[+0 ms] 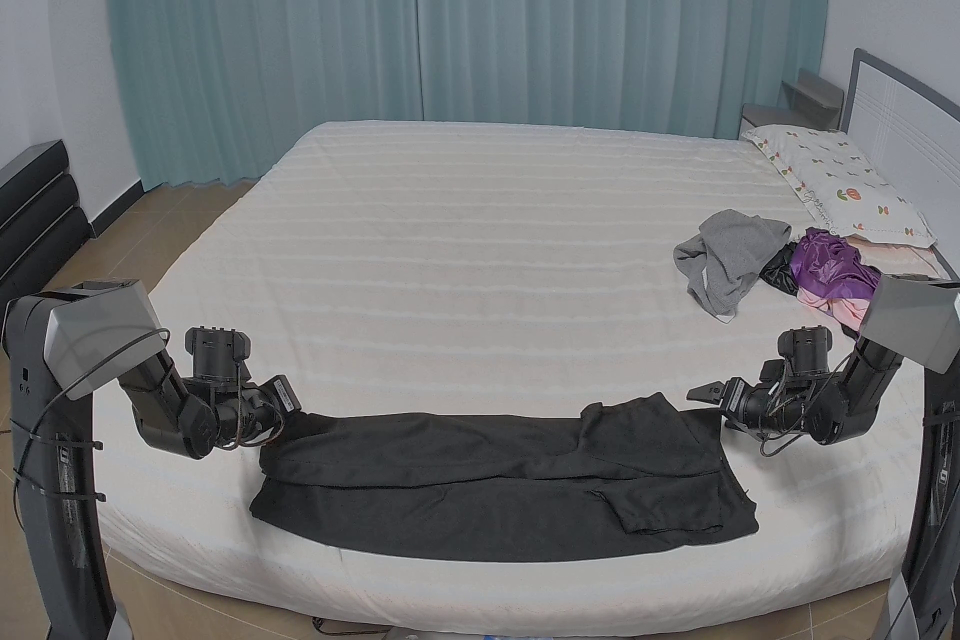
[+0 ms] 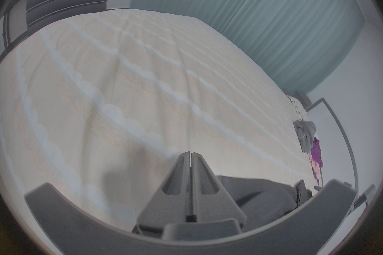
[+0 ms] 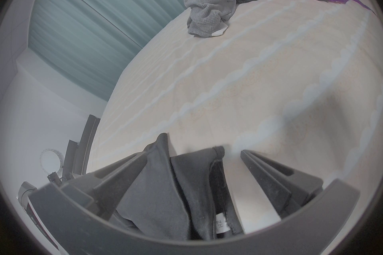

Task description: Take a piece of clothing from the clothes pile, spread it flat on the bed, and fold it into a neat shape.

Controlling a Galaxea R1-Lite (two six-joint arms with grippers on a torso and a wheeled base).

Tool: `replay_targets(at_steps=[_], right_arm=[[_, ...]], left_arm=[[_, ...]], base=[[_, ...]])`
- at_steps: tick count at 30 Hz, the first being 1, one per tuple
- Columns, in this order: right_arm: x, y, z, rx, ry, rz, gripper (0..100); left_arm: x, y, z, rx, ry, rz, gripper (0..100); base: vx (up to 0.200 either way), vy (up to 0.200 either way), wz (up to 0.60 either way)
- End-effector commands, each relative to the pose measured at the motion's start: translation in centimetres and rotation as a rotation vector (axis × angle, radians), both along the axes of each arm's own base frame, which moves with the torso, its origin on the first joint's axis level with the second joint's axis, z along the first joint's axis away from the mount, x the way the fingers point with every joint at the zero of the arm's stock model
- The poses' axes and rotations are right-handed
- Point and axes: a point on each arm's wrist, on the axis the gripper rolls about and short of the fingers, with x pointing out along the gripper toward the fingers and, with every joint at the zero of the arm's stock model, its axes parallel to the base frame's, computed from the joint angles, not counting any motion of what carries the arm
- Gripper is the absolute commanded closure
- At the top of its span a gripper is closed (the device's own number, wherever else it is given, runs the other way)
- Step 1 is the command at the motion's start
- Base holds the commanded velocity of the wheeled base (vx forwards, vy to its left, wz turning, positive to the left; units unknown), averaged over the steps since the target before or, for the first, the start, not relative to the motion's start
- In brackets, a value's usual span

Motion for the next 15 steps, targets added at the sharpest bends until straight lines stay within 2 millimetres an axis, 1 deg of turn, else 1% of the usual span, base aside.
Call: replay_targets(at_steps=[1, 4, 11, 12, 15], right_arm=[[0.6, 0.2, -0.9, -0.012, 0.009, -0.007, 0], [0.8, 0.6, -0.9, -0.012, 0.001, 0.003, 0], [1.4, 0.8, -1.0, -0.016, -0.011, 0.003, 0], [1.4, 0.8, -1.1, -0.016, -0.011, 0.003, 100], [1.4, 0.8, -1.3, -0.017, 0.000, 0.002, 100]], left_arm=[[0.5, 0.4, 0.0, -0.030, -0.007, 0.041, 100], [0.9, 0.5, 0.4, -0.075, -0.018, 0.082, 100], [1.7, 0.9, 0.8, -0.108, -0.042, 0.116, 100], [1.8, 1.0, 0.9, -0.110, -0.044, 0.119, 100], [1.8, 1.0, 0.5, -0.111, -0.035, 0.121, 100]], base=[[0.000, 0.000, 0.00], [0.000, 0.000, 0.00], [0.000, 0.000, 0.00], [0.000, 0.000, 0.00], [0.000, 0.000, 0.00]])
